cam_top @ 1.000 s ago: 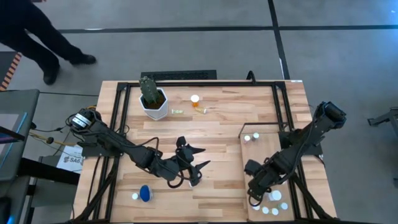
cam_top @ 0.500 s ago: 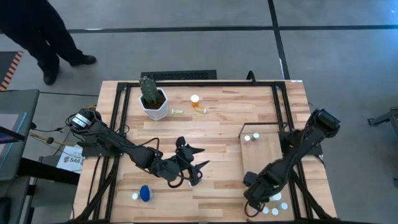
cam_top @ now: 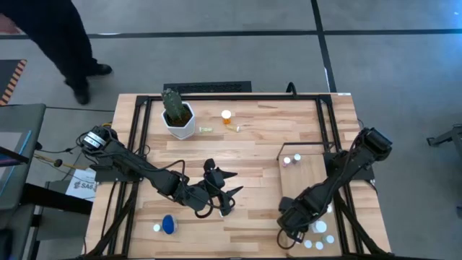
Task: Pick and place medicine bottles onto shelf by color
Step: Put the yellow pill bottle on the shelf
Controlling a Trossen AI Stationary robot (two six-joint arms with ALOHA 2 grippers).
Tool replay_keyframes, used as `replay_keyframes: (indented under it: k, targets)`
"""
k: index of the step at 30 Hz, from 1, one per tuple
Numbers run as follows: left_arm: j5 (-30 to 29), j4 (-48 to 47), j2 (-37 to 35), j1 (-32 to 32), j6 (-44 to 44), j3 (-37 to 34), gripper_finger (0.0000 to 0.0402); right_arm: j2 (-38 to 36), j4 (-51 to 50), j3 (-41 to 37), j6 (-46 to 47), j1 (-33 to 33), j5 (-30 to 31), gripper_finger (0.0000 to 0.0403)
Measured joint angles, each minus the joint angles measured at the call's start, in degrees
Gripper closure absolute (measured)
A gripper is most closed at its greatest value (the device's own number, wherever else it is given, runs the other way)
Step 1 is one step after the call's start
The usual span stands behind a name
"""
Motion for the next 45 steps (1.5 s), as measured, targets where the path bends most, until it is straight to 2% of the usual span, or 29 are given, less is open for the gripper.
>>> replay_keyframes:
  k: [9,31,45]
  targets:
    - [0.0,-0.9,0.0,0.0,0.0,0.0,0.018,0.5,0.2,0.0,-0.1,-1.2,-6.4,0.0274]
    - [0.0,-2.5,0.0,0.0,0.0,0.0,0.018,0.6,0.4,0.0,3.0,-1.7,-7.9,0.0274]
    - [-0.6,-2.3,0.0,0.0,-0.1,0.0,0.018,0.6,1.1,-1.8,-0.8,-1.9,-7.8,0.0274]
